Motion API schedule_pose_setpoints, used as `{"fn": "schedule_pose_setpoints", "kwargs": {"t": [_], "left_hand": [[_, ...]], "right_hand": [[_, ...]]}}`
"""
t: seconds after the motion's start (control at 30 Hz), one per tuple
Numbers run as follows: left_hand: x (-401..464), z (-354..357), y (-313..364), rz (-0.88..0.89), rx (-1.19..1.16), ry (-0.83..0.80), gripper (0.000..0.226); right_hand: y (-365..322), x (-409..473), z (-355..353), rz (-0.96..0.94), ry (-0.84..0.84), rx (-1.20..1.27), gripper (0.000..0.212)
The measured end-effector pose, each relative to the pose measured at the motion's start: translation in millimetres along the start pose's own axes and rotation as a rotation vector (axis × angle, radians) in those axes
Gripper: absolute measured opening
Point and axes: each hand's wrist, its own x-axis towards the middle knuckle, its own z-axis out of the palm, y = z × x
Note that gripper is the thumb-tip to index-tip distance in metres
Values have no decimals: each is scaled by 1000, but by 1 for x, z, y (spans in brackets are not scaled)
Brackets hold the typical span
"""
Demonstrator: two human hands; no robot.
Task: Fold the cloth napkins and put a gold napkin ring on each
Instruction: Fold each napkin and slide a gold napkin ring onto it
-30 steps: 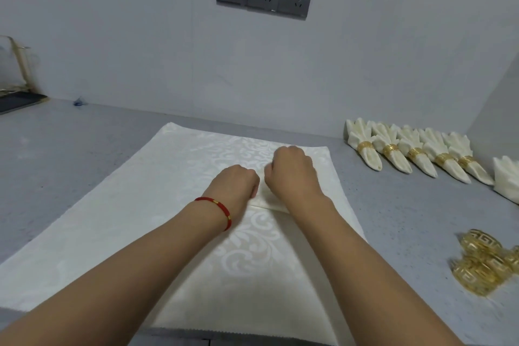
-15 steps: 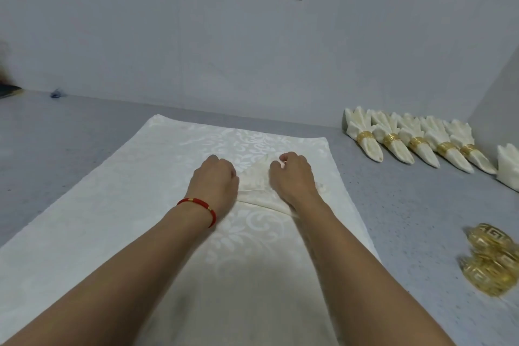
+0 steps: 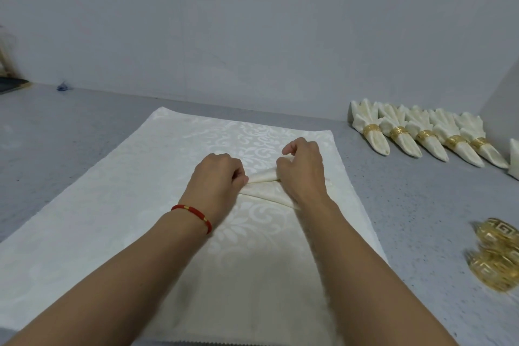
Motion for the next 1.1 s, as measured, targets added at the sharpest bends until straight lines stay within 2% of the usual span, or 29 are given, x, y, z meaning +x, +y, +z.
{"fn": "schedule_pose_setpoints", "kwargs": {"t": [0.07,0.13,0.23,0.37,0.6,0.73,0.8,0.9,1.0,1.1], "left_hand": [[1,2,-1,52,57,-14,19],[0,4,-3,111,95,-16,19],[-1,5,-4,181,123,-6,18],[0,7,-4,198,194,-14,21],[5,4,-10,74,79,-64,28],[7,1,-14,5,-92,-126,26],[7,0,-12,1,-153,-130,24],[8,2,-10,-20,-232,-119,17],[9,2,-9,-62,-230,-181,17],[13,2,-5,-25,-151,-246,8]], "right_hand": [[0,-2,0,-211,20,-253,33],[-1,-4,-4,-403,16,-386,35],[-5,-10,-17,-607,-131,-437,13],[-5,-7,-43,-529,-418,-414,12],[-9,17,-58,-367,-664,-372,8],[-23,40,-49,-308,-754,-562,20],[-32,47,-47,-260,-866,-642,28],[-41,53,-50,-173,-950,-705,54],[-44,59,-48,-154,-969,-810,66],[-48,61,-45,-171,-999,-874,73]]}}
